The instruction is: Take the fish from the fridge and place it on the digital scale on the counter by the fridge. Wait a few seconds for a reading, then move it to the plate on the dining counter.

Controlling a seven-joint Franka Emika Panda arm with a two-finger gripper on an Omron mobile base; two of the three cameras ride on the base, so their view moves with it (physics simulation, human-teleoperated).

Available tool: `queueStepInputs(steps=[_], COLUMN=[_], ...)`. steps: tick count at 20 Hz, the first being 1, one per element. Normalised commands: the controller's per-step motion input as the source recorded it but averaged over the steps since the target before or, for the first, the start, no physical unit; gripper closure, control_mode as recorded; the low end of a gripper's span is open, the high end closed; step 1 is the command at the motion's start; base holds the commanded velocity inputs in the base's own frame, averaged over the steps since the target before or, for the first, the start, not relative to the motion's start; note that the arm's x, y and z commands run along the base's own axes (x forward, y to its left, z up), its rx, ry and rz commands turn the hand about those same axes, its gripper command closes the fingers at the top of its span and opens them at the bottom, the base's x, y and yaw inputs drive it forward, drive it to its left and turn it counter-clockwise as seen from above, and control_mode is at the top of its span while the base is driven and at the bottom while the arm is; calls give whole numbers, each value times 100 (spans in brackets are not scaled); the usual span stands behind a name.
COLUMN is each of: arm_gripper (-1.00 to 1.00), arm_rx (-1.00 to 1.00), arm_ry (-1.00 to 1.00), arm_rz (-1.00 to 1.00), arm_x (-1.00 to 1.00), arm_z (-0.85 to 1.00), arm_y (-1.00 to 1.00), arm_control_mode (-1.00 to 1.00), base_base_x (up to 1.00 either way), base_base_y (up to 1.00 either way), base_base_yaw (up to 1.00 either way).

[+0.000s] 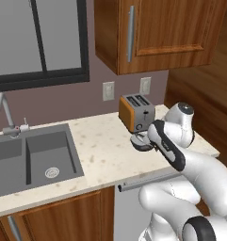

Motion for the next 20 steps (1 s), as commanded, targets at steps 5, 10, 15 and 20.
queueStepInputs(steps=[5,10,15,20], arm_gripper=[-100,-100,-100,-100], arm_rx=[5,1,0,0], arm_ry=[0,1,0,0], arm_rz=[-3,0,0,0], arm_x=[-14,0,0,0], arm_z=[58,25,12,4], arm_y=[0,0,0,0], arm_control_mode=[-100,-100,-100,-100], base_base_x=[0,0,0,0], base_base_y=[0,0,0,0], base_base_yaw=[0,0,0,0])
